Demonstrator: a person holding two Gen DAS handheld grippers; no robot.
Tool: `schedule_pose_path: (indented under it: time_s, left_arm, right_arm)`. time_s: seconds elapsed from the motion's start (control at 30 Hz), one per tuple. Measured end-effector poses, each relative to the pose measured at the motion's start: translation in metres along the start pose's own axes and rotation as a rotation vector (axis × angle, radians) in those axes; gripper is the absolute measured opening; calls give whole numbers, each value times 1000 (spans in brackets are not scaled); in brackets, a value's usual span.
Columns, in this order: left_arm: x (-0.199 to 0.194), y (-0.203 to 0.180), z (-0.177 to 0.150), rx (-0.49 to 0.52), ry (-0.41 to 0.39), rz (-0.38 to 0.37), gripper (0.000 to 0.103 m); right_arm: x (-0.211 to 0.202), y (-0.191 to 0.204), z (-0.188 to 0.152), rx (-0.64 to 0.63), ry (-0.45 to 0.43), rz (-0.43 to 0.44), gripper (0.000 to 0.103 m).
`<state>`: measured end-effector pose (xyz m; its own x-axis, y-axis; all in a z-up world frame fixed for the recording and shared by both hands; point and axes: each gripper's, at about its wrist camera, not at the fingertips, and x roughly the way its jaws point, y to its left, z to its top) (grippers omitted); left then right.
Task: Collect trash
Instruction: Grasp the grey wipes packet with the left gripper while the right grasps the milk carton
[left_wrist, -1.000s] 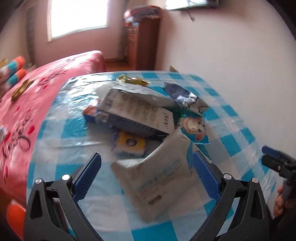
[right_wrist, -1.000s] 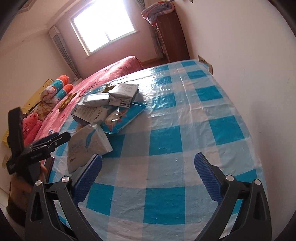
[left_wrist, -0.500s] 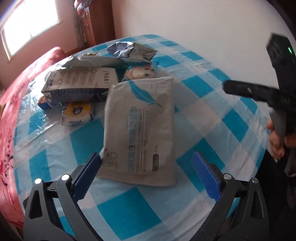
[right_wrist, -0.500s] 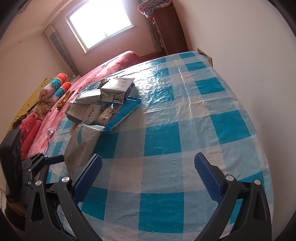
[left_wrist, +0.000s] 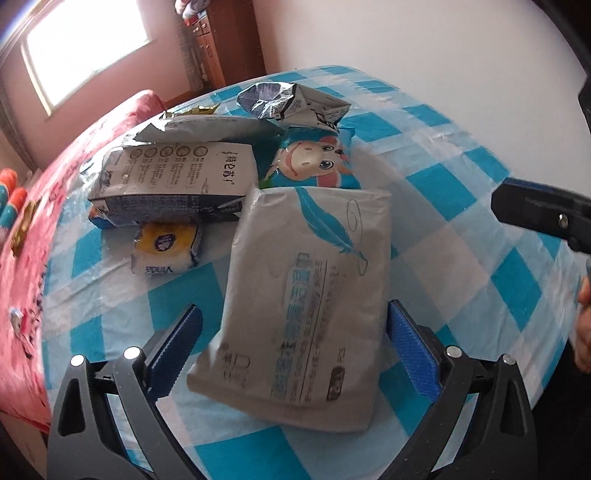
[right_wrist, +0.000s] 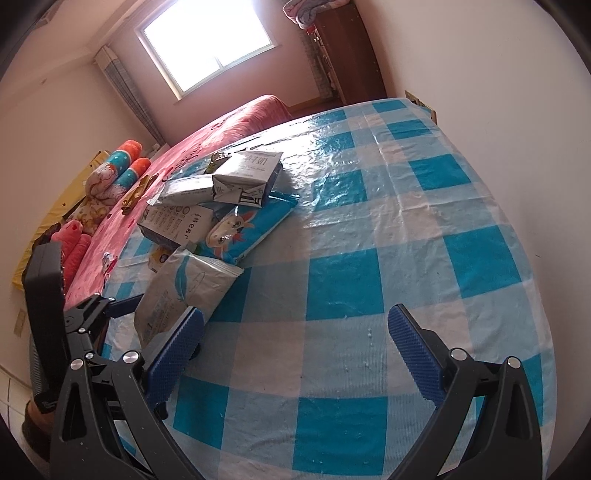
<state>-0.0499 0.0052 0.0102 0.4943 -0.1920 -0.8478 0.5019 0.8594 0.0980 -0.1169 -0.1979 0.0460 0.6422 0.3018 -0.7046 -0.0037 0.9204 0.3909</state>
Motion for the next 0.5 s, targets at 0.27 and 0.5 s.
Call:
schedule_pose_path:
  time_s: [0.27,0.5]
  left_arm:
    - [-5,-2,1,-67,-27,-14,72]
    - [-16,12,-8,-189,-50,-54,67]
  right_arm:
    - [13,7,15,-1,14,41,99]
    - [30,7,43,69,31,160,99]
